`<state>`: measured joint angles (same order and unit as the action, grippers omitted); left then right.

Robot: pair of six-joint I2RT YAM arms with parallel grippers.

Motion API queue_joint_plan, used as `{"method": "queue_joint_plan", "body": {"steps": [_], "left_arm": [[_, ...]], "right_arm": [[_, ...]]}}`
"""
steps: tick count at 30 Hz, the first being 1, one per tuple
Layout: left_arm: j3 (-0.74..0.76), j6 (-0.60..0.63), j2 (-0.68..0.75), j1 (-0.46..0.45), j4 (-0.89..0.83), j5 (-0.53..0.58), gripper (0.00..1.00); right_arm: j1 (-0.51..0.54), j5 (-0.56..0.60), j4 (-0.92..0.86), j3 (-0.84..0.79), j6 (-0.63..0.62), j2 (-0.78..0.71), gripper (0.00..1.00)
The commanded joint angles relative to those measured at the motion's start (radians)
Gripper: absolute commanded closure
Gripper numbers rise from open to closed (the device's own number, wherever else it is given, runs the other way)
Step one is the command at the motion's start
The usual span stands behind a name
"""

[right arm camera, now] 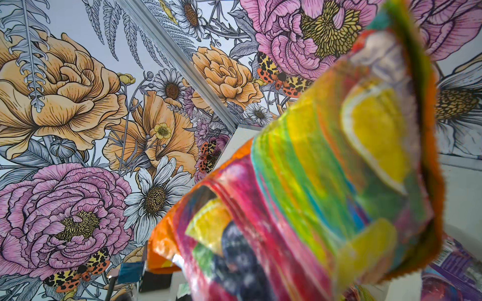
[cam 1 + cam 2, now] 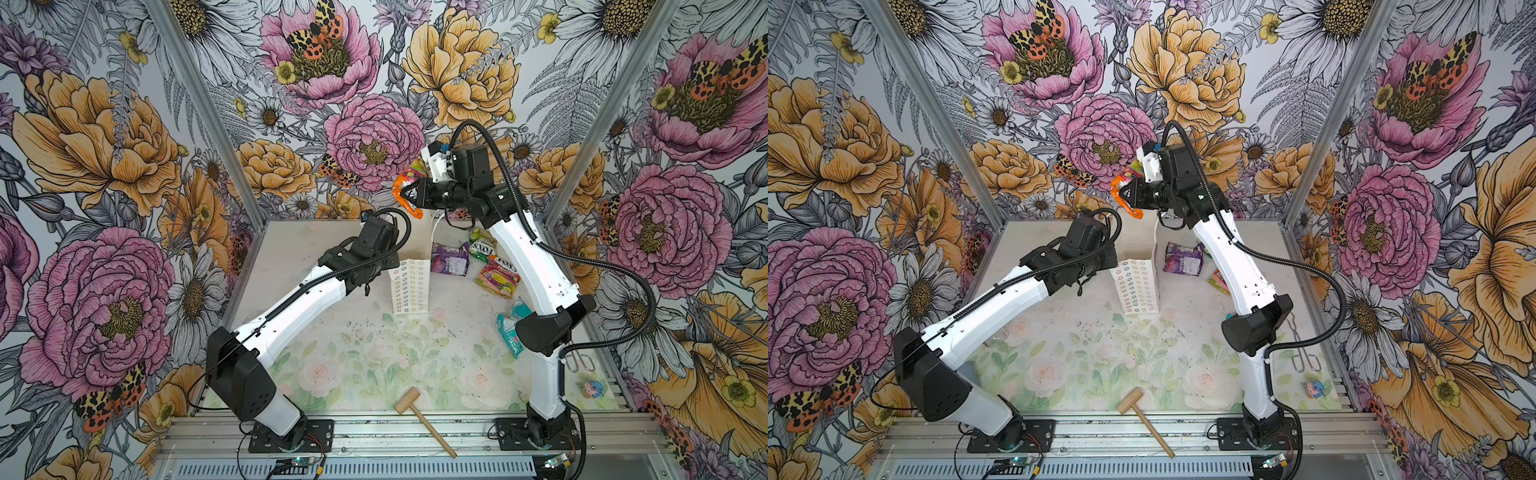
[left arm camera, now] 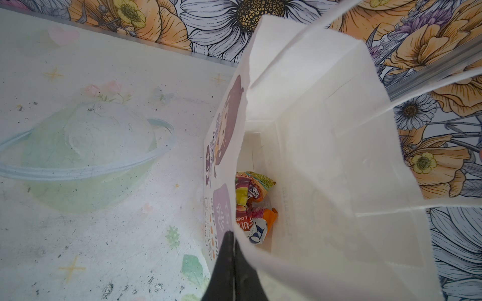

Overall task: Place the snacks into the paper bag
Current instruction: 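Move the orange packet over the bag opening held by the left gripper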

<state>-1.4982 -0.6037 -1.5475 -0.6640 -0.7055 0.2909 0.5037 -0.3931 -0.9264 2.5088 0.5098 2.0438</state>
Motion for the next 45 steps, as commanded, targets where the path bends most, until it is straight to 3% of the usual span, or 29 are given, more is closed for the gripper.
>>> {"method": "queue_joint_plan", "body": {"steps": [1,22,45], "left_arm": [[-0.011,-0.016,-0.003,-0.006,0.018,0.004,1.00],[-0.004,-0.015,-0.008,-0.006,0.018,0.001,1.00],[0.000,-0.015,-0.007,-0.003,0.018,-0.002,1.00]], "right_arm": [[0.013,0.016,0.043,-0.015,0.013,-0.015,1.00],[0.008,0.034,0.041,-0.226,-0.066,-0.118,1.00],[-0.073,-0.101,0.091,-0.318,-0.058,-0.184,1.00]]}}
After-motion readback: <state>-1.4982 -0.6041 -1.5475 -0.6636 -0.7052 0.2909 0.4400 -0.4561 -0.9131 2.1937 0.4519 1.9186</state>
